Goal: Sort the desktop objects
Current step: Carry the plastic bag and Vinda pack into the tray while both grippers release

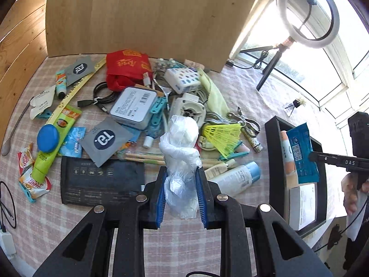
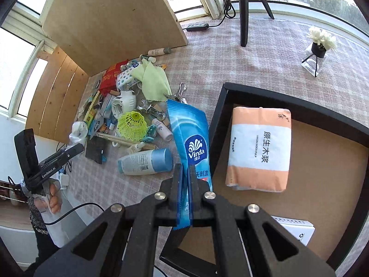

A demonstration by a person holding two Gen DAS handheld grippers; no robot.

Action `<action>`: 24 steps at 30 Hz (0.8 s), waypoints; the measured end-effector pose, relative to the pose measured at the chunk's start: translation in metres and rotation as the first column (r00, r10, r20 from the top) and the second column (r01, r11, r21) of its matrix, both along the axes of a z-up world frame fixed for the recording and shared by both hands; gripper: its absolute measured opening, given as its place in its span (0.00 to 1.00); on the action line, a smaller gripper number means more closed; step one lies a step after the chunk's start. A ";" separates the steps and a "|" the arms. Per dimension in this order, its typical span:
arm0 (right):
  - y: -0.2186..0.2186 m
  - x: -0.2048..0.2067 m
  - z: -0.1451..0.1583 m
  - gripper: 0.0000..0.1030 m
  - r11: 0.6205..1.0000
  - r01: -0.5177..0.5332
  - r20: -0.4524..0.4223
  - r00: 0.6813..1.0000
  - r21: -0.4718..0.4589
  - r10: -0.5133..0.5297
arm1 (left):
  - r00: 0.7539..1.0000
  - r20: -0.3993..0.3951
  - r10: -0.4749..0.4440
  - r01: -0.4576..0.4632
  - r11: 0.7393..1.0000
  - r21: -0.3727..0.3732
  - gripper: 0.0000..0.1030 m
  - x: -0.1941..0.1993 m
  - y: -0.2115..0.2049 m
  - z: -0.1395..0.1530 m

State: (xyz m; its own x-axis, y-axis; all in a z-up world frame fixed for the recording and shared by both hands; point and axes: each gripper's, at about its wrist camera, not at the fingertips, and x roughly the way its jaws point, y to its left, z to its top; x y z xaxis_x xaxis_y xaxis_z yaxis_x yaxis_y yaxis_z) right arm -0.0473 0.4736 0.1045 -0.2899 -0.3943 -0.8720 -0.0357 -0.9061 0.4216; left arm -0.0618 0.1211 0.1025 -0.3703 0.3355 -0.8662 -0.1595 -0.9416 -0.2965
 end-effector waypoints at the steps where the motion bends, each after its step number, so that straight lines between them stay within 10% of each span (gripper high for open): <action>1: 0.007 0.006 0.003 0.04 1.000 0.017 -0.008 1.000 0.000 -0.017 | 1.000 -0.001 -0.028 0.028 1.000 0.010 0.22 0.003 0.016 0.002; 24: 0.137 0.083 0.002 0.05 0.948 0.309 -0.012 0.951 0.075 -0.309 | 0.886 0.009 -0.463 0.463 0.886 0.021 0.22 0.068 0.237 0.008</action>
